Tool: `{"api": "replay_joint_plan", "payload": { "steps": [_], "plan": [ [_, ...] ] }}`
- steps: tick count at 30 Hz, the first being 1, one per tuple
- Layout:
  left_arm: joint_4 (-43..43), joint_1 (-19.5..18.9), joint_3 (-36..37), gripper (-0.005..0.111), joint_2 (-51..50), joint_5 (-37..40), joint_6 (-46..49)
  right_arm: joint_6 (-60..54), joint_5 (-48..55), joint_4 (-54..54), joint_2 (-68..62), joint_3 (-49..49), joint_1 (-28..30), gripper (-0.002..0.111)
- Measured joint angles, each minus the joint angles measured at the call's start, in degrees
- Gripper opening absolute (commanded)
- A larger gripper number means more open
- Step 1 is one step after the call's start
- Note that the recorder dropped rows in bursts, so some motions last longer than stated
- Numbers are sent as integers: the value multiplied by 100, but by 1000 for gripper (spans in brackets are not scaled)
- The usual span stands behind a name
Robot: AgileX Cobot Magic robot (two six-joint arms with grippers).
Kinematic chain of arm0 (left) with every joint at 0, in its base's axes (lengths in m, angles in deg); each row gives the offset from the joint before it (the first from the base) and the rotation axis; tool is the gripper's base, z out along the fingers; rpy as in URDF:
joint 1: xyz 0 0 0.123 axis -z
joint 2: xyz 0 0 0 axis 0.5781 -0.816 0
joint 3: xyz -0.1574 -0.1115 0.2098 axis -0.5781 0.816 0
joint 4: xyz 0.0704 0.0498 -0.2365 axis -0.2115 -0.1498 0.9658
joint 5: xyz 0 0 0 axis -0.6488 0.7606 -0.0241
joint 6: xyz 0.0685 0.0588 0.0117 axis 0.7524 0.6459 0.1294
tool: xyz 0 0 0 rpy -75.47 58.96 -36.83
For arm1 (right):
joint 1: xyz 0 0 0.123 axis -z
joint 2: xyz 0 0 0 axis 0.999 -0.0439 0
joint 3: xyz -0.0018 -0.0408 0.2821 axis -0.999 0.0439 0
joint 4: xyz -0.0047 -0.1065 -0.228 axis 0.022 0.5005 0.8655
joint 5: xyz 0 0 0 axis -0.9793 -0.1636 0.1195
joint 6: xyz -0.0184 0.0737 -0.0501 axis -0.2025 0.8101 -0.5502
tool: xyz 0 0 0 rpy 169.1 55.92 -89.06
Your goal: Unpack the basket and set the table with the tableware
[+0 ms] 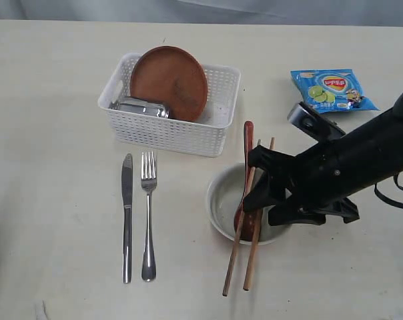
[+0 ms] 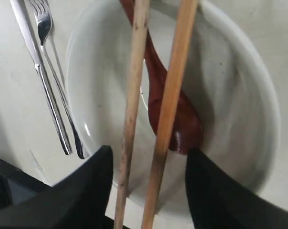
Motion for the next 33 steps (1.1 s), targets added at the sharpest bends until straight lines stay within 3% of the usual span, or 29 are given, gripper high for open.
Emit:
{"api": "replay_joint_plan", "payload": {
  "steps": [6, 13, 17, 21, 23, 25, 28, 33],
  "plan": [
    [0, 0, 0, 0, 0, 0, 0, -90, 21, 25, 0, -100, 0, 47],
    [0, 0, 0, 0, 0, 0, 0, 33, 1078, 894, -3, -1072, 0, 47],
    [0, 0, 0, 0, 0, 0, 0, -112, 1396, 1263, 314, -1148, -102, 46],
    [0, 0, 0, 0, 0, 0, 0, -313, 1464, 1287, 1256, -1153, -1087, 46],
    [0, 0, 0, 0, 0, 0, 0, -328, 1454, 1571, 1505, -1095, -2131, 46],
    [0, 0, 0, 0, 0, 0, 0, -26, 1145, 2526, 1515, -1028, -3305, 46],
    [0, 0, 0, 0, 0, 0, 0, 534, 676, 3276, 1410, -1018, -4079, 46],
    [0, 0, 0, 0, 0, 0, 0, 797, 375, 3446, 922, -1018, -4972, 17]
  ]
}}
